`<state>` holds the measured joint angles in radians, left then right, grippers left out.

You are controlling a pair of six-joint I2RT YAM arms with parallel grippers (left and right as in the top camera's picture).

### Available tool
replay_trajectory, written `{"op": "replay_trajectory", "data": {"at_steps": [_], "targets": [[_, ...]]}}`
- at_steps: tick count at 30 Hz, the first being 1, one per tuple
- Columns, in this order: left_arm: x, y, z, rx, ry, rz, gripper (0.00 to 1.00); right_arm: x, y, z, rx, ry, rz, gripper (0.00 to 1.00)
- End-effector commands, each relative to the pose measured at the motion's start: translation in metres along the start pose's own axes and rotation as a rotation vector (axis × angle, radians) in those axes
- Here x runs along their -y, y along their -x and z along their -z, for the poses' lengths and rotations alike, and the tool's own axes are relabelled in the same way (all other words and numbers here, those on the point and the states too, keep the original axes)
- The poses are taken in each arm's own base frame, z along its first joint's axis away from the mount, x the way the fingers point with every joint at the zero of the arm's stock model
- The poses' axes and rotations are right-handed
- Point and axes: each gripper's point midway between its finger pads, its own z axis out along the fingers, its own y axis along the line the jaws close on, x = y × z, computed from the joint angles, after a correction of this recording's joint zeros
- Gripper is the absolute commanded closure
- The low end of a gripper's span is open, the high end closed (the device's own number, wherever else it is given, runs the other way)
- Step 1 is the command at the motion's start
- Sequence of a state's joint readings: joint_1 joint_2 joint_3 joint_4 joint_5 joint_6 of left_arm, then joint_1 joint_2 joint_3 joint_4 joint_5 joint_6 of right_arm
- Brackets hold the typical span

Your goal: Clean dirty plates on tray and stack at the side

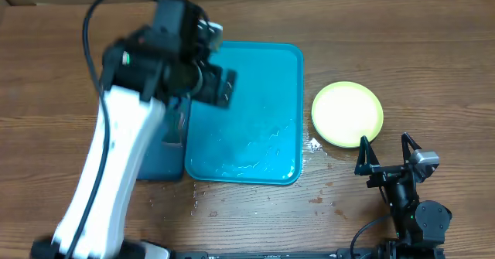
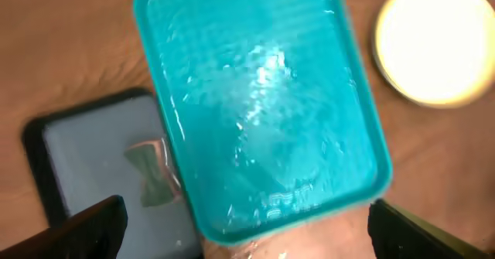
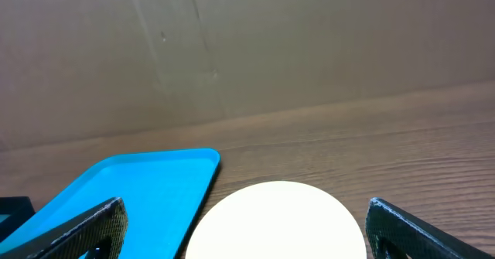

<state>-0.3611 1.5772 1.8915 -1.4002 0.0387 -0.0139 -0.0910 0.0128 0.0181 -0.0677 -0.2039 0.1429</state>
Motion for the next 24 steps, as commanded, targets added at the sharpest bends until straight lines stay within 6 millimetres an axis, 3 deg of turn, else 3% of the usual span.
{"op": "replay_trajectory", "data": {"at_steps": [1, 7, 11, 13, 18, 24], "targets": [[-0.017, 0.004, 0.039, 0.112, 0.192, -0.125, 0.00, 0.002, -0.001, 0.000, 0.005, -0.007, -0.006, 0.00], [-0.022, 0.038, 0.094, 0.456, 0.208, -0.100, 0.00, 0.002, -0.001, 0.000, 0.005, -0.007, -0.006, 0.00], [-0.042, 0.036, 0.111, 0.620, 0.189, -0.010, 0.00, 0.002, -0.001, 0.000, 0.005, -0.007, -0.006, 0.00], [-0.055, 0.024, 0.113, 0.682, 0.178, 0.087, 0.00, 0.002, -0.001, 0.000, 0.005, -0.007, -0.006, 0.00], [-0.077, -0.029, 0.108, 0.819, 0.178, 0.237, 0.00, 0.002, -0.001, 0.000, 0.005, -0.007, -0.006, 0.00], [-0.077, -0.093, 0.080, 0.979, 0.226, 0.236, 0.00, 0.002, -0.001, 0.000, 0.005, -0.007, -0.006, 0.00]]}}
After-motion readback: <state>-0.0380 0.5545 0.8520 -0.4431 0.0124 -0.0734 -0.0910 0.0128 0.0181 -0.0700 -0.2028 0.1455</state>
